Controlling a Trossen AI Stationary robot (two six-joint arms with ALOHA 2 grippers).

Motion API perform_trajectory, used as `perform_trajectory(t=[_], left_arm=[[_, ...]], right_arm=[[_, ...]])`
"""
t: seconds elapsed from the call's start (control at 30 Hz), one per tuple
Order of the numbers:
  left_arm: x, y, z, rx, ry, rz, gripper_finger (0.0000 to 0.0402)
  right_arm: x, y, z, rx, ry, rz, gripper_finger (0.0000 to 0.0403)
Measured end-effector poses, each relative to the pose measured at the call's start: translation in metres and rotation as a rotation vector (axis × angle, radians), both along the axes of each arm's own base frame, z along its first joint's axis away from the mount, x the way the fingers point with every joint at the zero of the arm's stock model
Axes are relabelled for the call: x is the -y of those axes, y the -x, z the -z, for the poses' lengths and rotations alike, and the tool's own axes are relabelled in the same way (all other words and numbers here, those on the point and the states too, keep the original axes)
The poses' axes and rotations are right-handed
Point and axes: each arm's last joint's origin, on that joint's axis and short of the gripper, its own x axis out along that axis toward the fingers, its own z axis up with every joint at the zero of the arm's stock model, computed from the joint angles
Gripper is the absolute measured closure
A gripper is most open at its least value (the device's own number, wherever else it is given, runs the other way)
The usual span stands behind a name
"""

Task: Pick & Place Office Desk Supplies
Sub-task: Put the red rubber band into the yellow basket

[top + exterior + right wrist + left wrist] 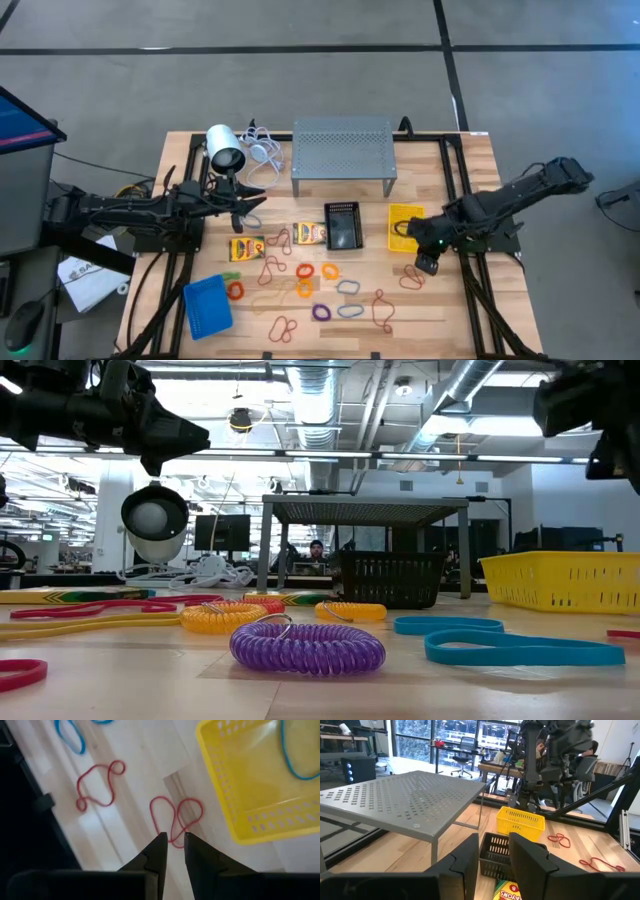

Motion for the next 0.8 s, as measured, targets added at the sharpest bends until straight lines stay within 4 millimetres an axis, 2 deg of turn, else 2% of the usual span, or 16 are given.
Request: perform_trajectory(t=[0.17,0.4,0.53,0.67,0.8], left_arm=[[0.0,0.0,0.0,0.004,0.0,0.0,0.0298],[0.0,0.0,-0.001,0.008,-0.003,0.0,0.0298],[0.0,0.0,-0.001,0.009,-0.004,0.0,0.0298],[0.0,0.0,-0.001,0.009,-0.004,0.0,0.0298],[0.0,0.0,-0.001,0.01,-0.004,0.0,0.0298]], right_arm=[[-0.02,0.003,-0.003,0.024,0.084,0.035,0.0365],[-0.05,0.003,0.004,-0.016,0.059,-0.017,0.04],[-0.067,-0.001,0.013,-0.027,0.042,-0.017,0.0392],[-0.079,-0.002,0.03,-0.096,0.113,-0.027,0.0383],[-0.087,-0.005,0.046,-0.153,0.157,-0.05,0.0347]])
